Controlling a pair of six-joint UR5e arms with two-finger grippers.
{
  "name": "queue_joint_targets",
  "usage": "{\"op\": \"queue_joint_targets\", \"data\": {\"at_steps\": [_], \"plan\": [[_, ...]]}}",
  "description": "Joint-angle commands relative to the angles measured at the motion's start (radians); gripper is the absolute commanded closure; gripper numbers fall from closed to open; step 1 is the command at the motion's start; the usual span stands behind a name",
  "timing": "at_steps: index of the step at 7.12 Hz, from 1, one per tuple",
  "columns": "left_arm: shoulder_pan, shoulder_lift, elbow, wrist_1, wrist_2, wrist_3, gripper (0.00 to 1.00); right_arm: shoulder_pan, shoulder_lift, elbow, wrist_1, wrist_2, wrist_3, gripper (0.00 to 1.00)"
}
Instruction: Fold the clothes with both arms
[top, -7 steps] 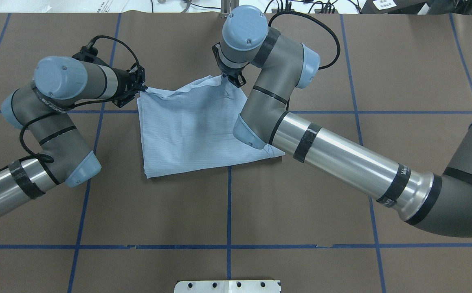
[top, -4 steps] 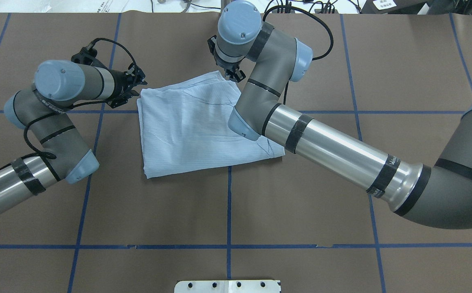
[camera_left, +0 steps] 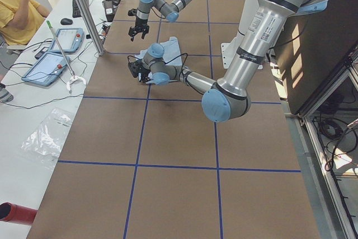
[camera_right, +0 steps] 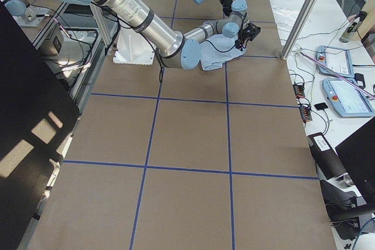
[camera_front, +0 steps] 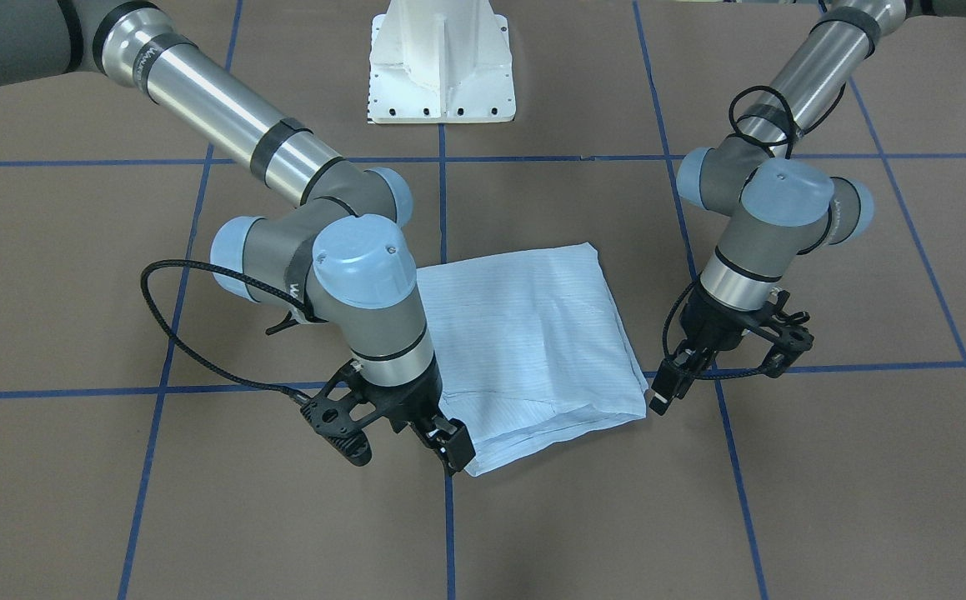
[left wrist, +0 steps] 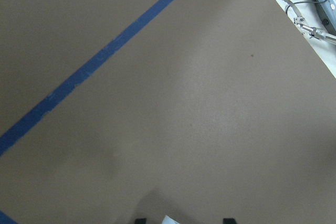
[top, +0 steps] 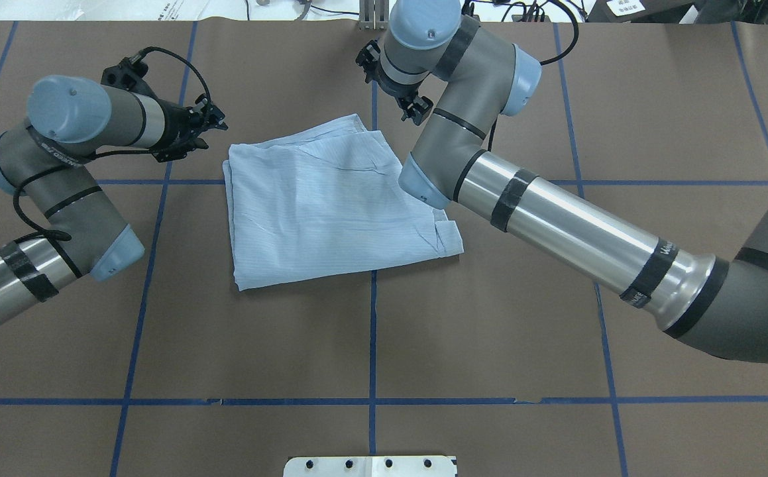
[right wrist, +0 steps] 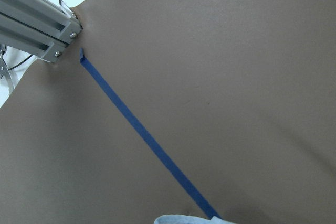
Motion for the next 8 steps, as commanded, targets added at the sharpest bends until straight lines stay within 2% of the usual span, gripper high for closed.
{"op": "queue_joint_targets", "data": {"at_steps": [1, 2, 3, 4, 5, 7, 8], "plan": [[-0.054, 0.07, -0.037, -0.001, -0.104, 0.296, 0.38, 0.08, -0.157, 0.162, -0.064, 0.126, -0.191, 0.0], [-0.099, 0.119, -0.074, -0.001, -0.176, 0.425, 0.3, 0.114, -0.258, 0.291, -0.139, 0.171, -0.321, 0.0], [-0.145, 0.177, -0.109, -0.001, -0.228, 0.557, 0.01, 0.143, -0.349, 0.4, -0.196, 0.189, -0.47, 0.0], [-0.201, 0.246, -0.151, -0.001, -0.251, 0.703, 0.0, 0.18, -0.445, 0.506, -0.264, 0.224, -0.62, 0.0], [-0.26, 0.294, -0.163, 0.0, -0.317, 0.885, 0.0, 0.2, -0.541, 0.618, -0.327, 0.237, -0.757, 0.0], [-0.372, 0.369, -0.145, 0.017, -0.359, 1.253, 0.0, 0.267, -0.687, 0.778, -0.478, 0.266, -1.056, 0.0], [-0.412, 0.406, -0.142, 0.017, -0.426, 1.345, 0.0, 0.304, -0.794, 0.836, -0.475, 0.268, -1.132, 0.0]]}}
